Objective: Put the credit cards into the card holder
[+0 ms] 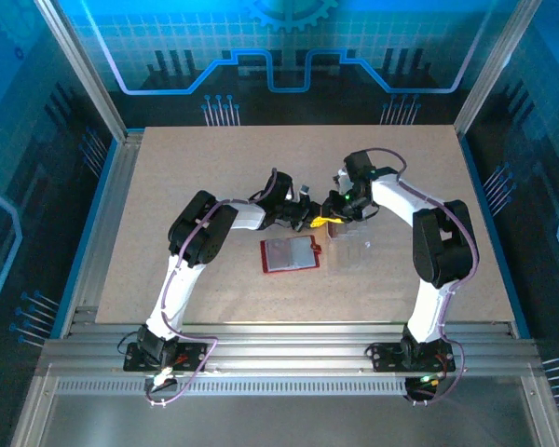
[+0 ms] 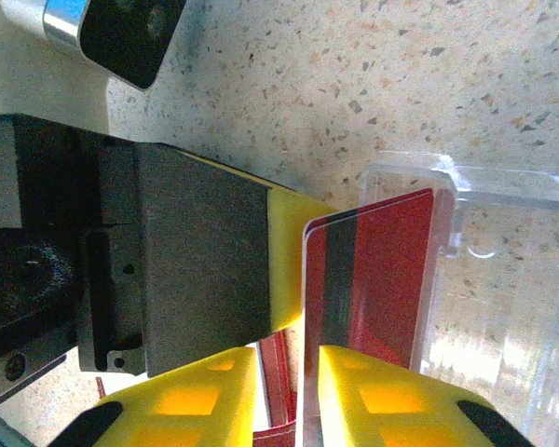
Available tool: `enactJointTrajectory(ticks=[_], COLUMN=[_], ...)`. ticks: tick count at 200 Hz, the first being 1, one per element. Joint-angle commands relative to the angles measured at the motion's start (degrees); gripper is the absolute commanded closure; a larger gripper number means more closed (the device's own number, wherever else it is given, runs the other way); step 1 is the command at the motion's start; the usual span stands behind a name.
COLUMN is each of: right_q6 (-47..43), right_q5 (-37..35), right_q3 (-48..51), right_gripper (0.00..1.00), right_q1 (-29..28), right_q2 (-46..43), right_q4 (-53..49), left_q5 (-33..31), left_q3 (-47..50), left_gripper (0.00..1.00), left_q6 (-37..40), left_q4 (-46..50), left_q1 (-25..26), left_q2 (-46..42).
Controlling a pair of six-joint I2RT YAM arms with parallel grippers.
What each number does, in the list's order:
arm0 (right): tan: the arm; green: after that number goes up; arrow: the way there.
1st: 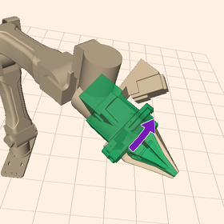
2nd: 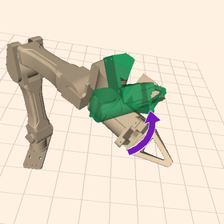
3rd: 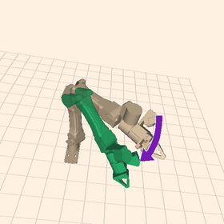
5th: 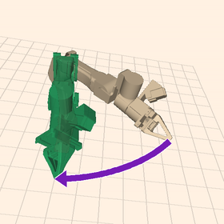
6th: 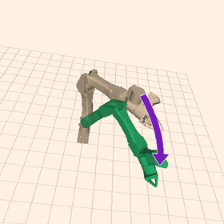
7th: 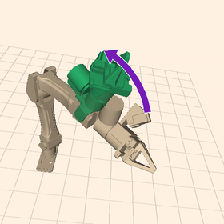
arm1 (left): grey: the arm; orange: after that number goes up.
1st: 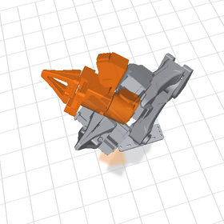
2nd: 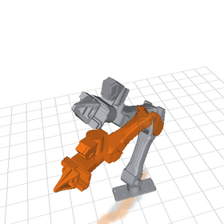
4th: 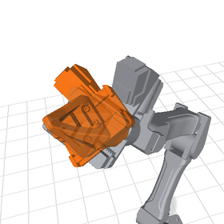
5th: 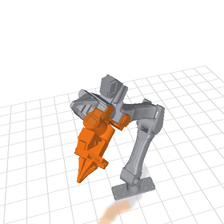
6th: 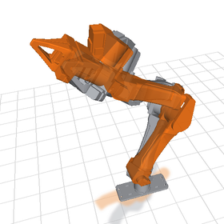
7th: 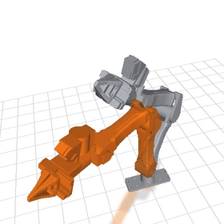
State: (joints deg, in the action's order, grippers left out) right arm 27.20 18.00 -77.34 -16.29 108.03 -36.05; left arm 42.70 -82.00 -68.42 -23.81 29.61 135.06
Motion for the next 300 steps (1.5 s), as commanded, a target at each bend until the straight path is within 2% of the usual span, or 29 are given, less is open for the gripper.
enactJointTrajectory(ticks=[1,28,105,177,247,300], right_q6=[-1.1,-1.2,-1.5,-1.9,-3.3,-3.5], right_q5=[-3.6,-5.0,-7.6,-2.3,-1.0,2.0], right_q3=[-3.0,-3.5,-3.2,3.4,6.8,8.8], right_gripper=[0.71,0.65,0.65,0.65,0.65,0.60], right_q1=[-0.9,-1.5,-3.6,-2.8,-1.3,0.6], right_q2=[0.7,2.0,3.0,-1.0,-4.1,-5.7], right_q4=[-1.9,-2.8,-4.2,-2.1,-2.1,0.2], left_q5=[-0.6,-0.6,-0.7,-0.7,-0.8,-0.9], left_q3=[0.1,0.3,0.4,0.6,1.0,1.2], left_gripper=[0.86,0.85,0.85,0.85,0.85,0.85], left_q6=[1.6,1.5,1.2,1.0,1.0,0.8], left_q4=[5.1,4.9,4.5,4.3,4.2,4.0], left_q1=[1.5,1.4,1.4,1.3,1.3,1.3], left_q2=[0.1,0.0,0.1,0.2,-0.1,-0.2])
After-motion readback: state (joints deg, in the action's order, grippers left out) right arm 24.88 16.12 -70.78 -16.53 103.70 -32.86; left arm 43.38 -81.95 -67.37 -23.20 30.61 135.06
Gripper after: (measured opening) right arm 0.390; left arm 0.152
